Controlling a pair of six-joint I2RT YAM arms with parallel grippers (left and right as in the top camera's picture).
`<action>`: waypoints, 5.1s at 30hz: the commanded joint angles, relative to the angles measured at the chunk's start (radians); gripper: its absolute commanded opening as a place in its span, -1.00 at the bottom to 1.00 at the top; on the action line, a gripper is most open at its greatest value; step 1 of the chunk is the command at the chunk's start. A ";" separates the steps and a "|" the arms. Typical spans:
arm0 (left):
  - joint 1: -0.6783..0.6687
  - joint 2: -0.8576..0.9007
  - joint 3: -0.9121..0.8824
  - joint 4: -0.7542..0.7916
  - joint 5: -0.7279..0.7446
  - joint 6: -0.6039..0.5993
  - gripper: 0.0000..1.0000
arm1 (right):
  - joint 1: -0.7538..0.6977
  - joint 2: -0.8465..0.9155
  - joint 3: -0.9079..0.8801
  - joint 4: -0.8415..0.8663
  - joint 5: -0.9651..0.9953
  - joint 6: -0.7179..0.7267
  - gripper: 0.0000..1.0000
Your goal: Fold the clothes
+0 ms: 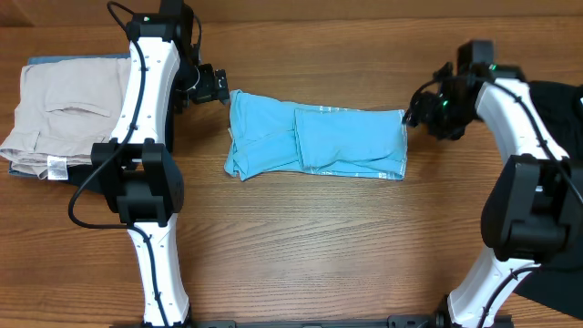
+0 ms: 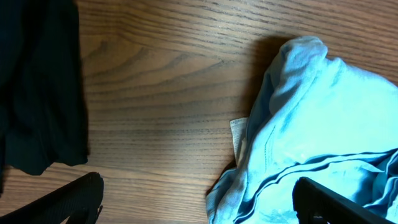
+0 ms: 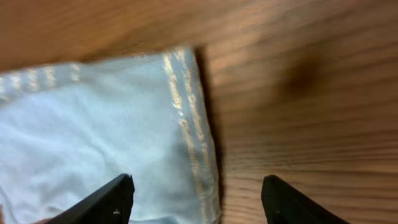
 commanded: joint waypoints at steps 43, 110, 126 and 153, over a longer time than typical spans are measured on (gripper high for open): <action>0.000 -0.021 0.028 0.003 -0.006 0.016 1.00 | -0.152 -0.010 0.541 -0.432 -0.008 -0.089 -0.92; 0.000 -0.021 0.028 0.004 -0.006 0.016 1.00 | 0.256 0.166 0.209 0.085 -0.074 0.003 -0.92; 0.000 -0.021 0.028 0.004 -0.006 0.016 1.00 | 0.316 0.022 0.326 0.006 -0.088 0.103 -0.92; 0.000 -0.021 0.028 0.004 -0.006 0.016 1.00 | 0.259 -0.040 0.018 -0.102 -0.100 0.068 -0.92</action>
